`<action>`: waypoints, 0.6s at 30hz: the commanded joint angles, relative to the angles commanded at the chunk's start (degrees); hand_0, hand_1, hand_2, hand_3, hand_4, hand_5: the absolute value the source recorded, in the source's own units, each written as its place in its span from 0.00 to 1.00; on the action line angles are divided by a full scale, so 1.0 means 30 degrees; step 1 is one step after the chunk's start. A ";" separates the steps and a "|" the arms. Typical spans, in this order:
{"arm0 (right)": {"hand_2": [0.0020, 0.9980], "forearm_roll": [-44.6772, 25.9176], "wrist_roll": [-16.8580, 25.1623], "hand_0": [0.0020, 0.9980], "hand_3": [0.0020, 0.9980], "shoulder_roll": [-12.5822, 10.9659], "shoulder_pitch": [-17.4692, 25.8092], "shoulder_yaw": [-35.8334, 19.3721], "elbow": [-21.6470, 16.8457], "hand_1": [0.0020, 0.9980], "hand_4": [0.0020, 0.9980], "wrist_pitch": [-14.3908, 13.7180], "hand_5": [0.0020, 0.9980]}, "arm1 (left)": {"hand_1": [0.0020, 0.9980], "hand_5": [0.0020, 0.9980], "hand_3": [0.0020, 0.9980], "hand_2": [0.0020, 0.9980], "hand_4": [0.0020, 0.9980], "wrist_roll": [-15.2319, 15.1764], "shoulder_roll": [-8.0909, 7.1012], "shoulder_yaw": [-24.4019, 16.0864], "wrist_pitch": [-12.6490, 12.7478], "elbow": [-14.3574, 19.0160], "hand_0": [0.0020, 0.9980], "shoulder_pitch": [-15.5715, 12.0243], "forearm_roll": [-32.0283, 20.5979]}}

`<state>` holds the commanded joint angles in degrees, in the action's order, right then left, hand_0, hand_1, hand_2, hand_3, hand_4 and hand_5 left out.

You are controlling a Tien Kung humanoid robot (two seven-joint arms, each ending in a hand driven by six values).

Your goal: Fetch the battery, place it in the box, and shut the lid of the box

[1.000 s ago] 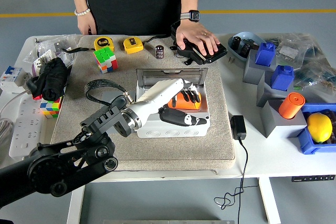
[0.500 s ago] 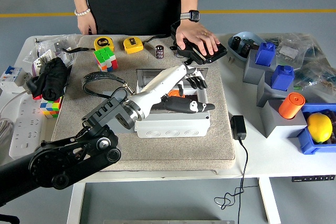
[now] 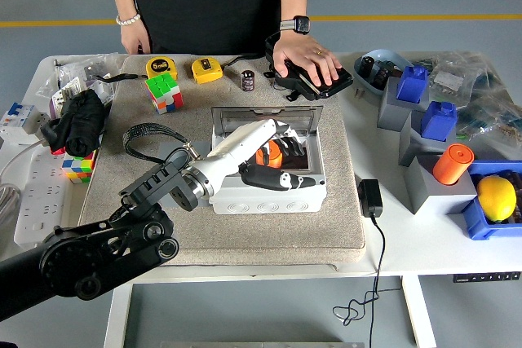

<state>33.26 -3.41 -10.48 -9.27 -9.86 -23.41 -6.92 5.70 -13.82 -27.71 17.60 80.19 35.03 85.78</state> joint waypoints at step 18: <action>0.61 0.0015 0.0004 0.61 0.55 0.0008 0.0002 0.0080 -0.0014 0.63 0.93 -0.0005 0.46 | 0.59 0.47 0.54 0.58 0.99 0.0332 -0.0831 -0.0572 0.0150 -0.0722 0.36 -0.0664 0.1484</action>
<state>33.31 -3.40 -10.46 -9.26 -9.62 -23.45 -6.93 6.69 -16.31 -29.42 18.05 78.02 33.04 90.23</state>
